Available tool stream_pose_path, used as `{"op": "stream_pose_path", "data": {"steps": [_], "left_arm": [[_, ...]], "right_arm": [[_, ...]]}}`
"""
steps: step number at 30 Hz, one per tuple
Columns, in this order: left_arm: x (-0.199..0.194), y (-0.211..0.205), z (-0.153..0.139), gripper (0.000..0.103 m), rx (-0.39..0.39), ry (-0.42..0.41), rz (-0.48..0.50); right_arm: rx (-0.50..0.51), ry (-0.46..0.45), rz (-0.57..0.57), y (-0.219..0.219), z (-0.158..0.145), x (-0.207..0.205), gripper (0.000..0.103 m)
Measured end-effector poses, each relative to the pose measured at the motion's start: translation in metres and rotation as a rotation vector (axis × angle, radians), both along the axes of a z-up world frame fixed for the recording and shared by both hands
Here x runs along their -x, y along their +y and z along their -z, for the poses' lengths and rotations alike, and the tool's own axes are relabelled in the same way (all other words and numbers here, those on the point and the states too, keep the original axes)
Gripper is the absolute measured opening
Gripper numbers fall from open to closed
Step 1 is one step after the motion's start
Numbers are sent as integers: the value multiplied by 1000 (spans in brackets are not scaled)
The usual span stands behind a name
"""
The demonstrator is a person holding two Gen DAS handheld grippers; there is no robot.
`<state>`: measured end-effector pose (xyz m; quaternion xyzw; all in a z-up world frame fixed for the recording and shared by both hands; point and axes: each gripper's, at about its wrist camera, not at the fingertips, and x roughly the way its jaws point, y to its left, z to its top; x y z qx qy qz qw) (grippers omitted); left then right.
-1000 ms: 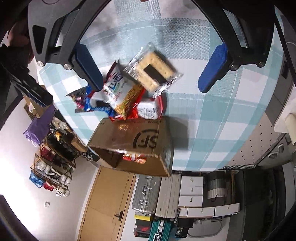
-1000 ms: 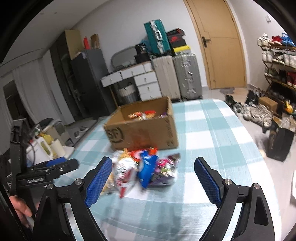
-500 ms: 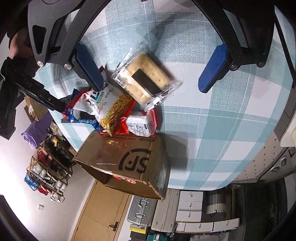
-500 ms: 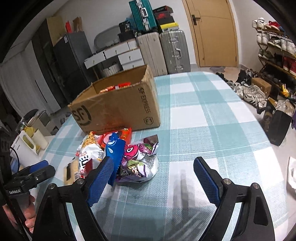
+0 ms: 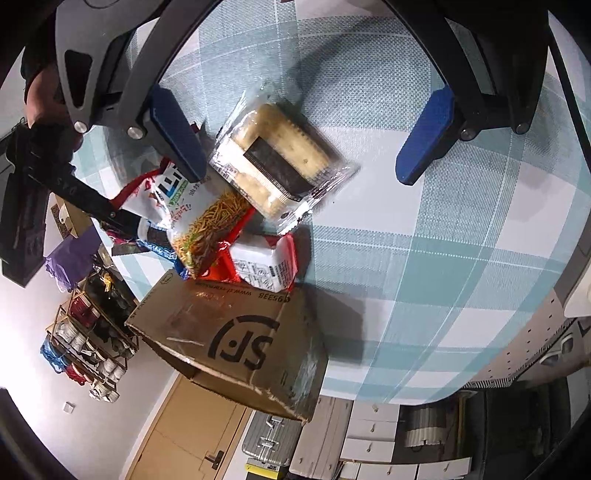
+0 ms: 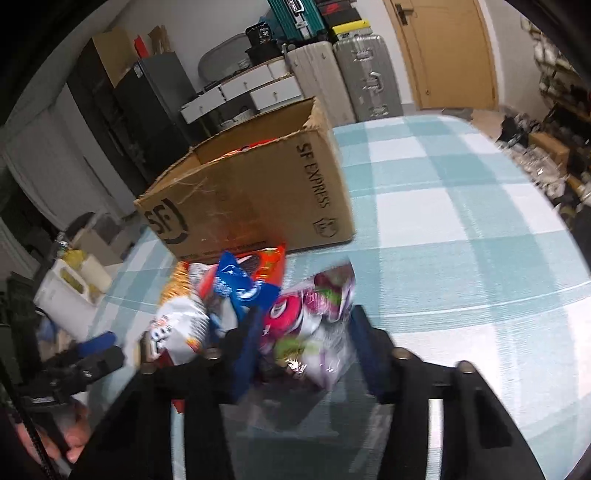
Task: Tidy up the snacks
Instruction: 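Grasp the purple candy bag with the right gripper while the left gripper lowers onto the cracker pack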
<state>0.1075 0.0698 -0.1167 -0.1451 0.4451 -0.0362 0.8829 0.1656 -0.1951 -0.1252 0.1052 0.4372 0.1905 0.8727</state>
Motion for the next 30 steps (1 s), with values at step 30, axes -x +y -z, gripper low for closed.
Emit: {"op": "stream_pose_path", "data": {"steps": [30], "left_arm": [[9,-10,-10,102,-80,18,70]], "right_arm": [[-78,-88,47,-31,-32,45,32]]}}
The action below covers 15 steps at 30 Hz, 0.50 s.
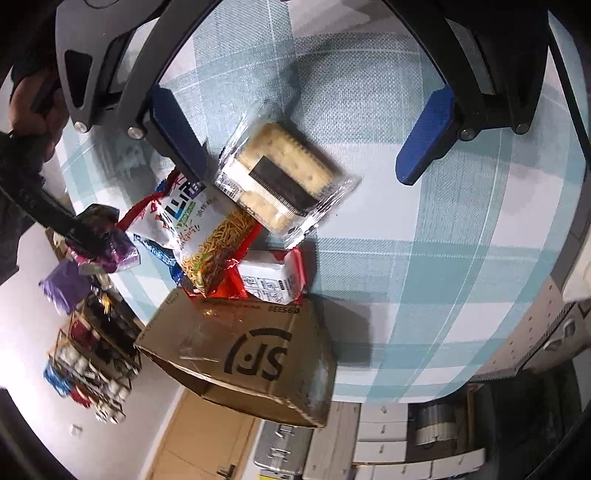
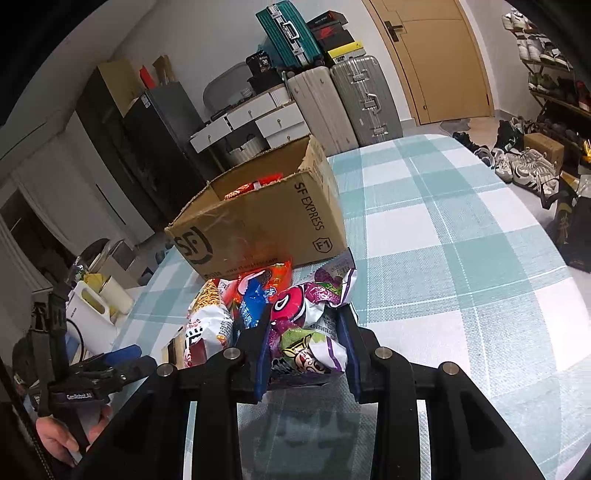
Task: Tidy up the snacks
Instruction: 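Grasp the purple candy bag with the right gripper while the left gripper lowers onto the cracker pack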
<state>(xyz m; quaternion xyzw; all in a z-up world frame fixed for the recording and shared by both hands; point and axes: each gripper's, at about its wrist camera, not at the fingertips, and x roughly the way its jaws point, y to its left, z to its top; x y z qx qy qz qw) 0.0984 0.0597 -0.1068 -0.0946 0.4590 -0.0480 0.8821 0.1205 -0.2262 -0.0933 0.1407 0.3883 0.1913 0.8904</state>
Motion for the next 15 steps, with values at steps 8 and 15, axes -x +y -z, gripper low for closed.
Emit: {"op": "stream_pose_path", "data": {"steps": [8,15], "left_arm": [[-14,-12,4,102,-63,37,110],[-26,-21,14,102,-116,76,217]], "right_arm": [[-13,-17,6,-8,-8,14,32],[-24,-13,24,-17,-9,23,32]]}}
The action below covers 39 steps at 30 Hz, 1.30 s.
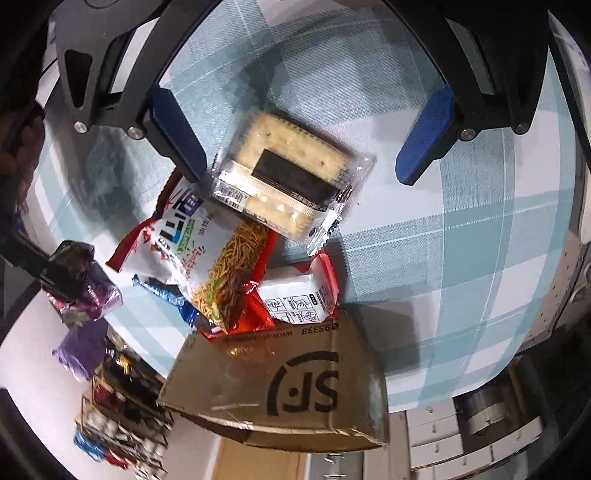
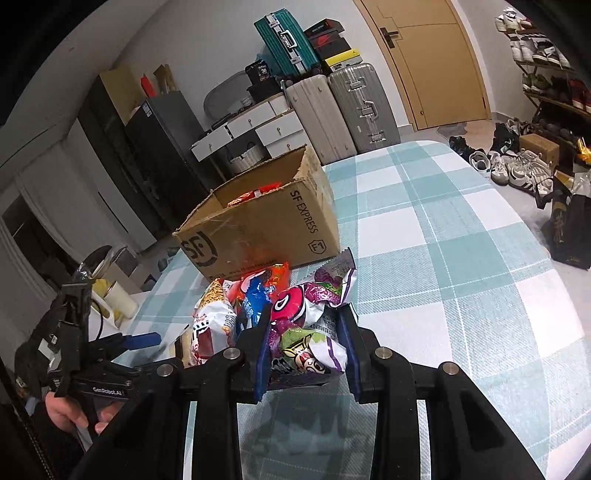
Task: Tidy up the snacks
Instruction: 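Grasp the purple candy bag with the right gripper while the left gripper lowers onto the cracker pack, then grasp the cracker pack with the left gripper while the right gripper lifts the purple bag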
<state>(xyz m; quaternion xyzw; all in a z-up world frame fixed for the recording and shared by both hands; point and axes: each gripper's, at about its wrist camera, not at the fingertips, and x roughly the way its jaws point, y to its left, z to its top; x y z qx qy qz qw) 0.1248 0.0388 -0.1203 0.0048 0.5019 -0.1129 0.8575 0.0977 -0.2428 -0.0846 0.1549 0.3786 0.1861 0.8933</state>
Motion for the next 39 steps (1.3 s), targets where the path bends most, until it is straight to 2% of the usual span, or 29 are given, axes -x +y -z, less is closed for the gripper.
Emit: {"op": "stream_pose_path", "data": {"steps": [2,9,14,17,19,21,39], "left_arm": [[-3,-3,2,102,-24,6,32],[-15,-6,7,102,-37,39,92],[-23,-6,12,100,-21,60,127],[-21,-11,15,91,-30,57,164],[-17,-15,12,70,-47,28,200],[-15,-15,10,59,-37,16,215],[-2,10,-8,58,0,-21,140]], "right_arm": [[2,3,5,-2,0,2,32],[7,2,21,-6,-1,9,32],[12,4,33,-8,-2,13,32],[15,2,35,-9,-3,15,32],[16,1,35,-9,-4,15,32],[19,-2,34,-7,-6,15,32],[10,-27,25,0,-18,22,32]]}}
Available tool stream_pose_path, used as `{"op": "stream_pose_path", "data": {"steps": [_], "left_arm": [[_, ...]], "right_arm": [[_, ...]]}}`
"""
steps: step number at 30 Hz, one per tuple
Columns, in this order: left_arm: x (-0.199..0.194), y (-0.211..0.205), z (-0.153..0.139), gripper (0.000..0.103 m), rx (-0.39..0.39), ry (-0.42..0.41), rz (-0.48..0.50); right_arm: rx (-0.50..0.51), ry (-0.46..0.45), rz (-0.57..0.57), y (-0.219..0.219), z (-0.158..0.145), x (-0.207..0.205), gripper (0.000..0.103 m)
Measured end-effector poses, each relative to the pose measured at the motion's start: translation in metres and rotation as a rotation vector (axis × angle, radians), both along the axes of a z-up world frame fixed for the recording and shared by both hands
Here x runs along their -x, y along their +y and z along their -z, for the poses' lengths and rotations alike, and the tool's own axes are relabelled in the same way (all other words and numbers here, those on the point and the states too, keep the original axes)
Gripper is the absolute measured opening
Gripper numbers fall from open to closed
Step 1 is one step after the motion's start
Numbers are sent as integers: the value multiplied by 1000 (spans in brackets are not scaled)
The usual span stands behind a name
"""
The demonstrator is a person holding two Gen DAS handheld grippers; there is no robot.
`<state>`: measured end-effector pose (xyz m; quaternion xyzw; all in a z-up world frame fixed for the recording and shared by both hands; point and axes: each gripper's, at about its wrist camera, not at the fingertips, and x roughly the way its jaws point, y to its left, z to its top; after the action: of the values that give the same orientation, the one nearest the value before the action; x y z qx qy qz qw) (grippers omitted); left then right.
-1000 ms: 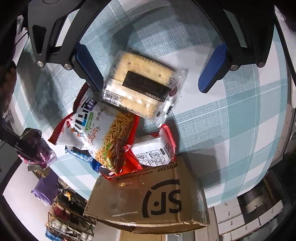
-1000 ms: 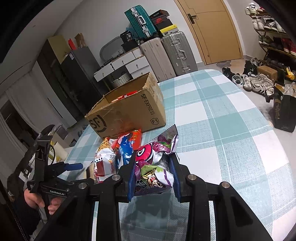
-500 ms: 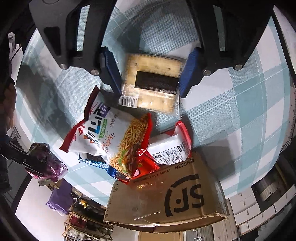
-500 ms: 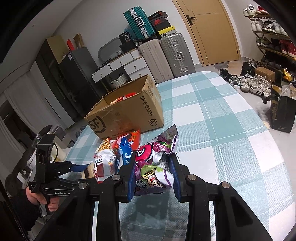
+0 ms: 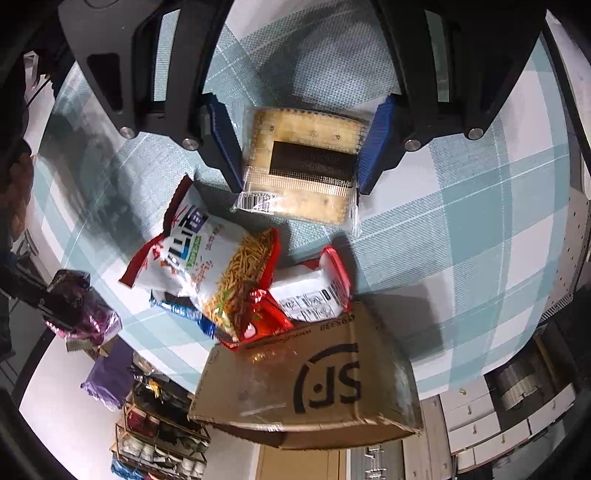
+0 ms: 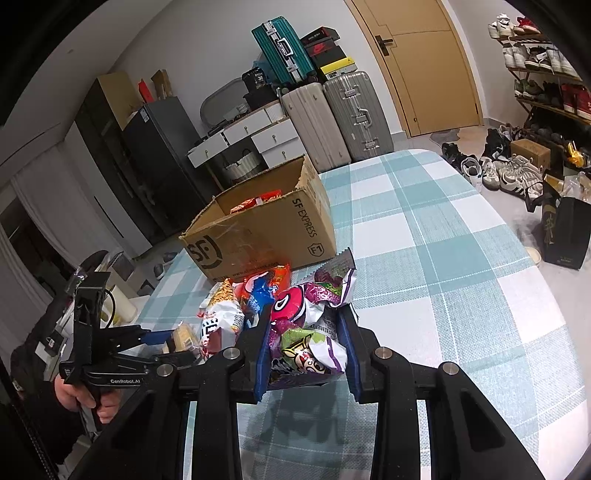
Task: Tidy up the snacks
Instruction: 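Grasp the cracker pack with the left gripper while the right gripper lifts the purple bag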
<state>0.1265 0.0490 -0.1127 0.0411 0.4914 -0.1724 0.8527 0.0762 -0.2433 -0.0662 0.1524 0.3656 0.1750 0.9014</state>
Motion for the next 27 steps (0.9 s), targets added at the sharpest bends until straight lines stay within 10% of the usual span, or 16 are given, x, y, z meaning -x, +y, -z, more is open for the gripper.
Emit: {"op": "stream_pose_path", "data": {"steps": [27], "left_arm": [[-37,-17,-132,58,108,-182,0]], "right_arm": [[7,-147,-190,66,-95,-62,32]]}}
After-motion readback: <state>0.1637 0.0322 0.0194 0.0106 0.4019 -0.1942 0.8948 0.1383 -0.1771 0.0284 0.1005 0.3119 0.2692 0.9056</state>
